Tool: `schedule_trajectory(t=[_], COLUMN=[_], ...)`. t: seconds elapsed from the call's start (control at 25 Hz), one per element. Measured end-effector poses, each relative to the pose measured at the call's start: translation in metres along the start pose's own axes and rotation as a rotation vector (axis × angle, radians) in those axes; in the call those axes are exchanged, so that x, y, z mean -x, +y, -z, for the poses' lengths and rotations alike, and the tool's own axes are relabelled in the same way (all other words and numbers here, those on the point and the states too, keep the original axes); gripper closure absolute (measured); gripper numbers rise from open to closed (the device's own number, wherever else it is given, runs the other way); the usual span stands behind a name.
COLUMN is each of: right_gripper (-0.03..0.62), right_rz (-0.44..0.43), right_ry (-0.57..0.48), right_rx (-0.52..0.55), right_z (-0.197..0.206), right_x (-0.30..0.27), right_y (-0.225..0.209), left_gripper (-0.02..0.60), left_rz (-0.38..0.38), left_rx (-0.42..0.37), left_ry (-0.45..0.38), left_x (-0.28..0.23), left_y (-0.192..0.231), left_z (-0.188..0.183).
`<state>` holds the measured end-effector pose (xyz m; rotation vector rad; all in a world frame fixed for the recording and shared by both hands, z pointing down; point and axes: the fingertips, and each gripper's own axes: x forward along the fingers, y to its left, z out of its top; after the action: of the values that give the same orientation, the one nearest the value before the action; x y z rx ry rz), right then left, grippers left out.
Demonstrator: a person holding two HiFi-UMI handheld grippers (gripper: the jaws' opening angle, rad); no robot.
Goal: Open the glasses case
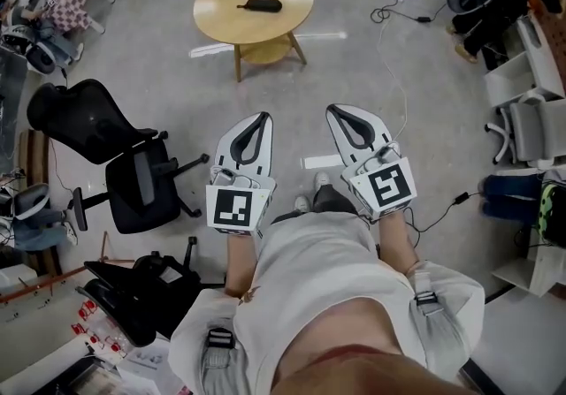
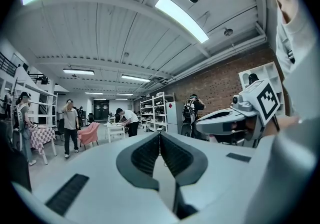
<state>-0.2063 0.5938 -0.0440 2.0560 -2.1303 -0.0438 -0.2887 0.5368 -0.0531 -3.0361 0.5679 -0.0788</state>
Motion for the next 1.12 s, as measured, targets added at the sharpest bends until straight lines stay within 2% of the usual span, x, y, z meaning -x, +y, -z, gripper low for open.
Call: schedule_trajectory(t=[0.4, 0.84, 1.12], right_gripper=[0.574, 0.574, 0.574], right_rz=[-0.050, -0.142, -0.175], right_ry=[0.003, -0.021, -0.009], right_rx=[0.003, 0.002, -0.019], right_z=[0.010, 0.009, 0.020], right_x=[-0.065, -0.123, -0.157], right_y=[-0.063, -0.148, -0.172], left_gripper=[0.561, 0.561, 0.561], left_rz=[-0.013, -0.087, -0.121], left_rx=[-0.034, -0.045, -0.038], left_ry=[0.022, 0.029, 0.056], left_x=[-0.082, -0.177, -0.210], left_y=[0.031, 0.050, 0.073], left_z=[0.007, -0.005, 0.004])
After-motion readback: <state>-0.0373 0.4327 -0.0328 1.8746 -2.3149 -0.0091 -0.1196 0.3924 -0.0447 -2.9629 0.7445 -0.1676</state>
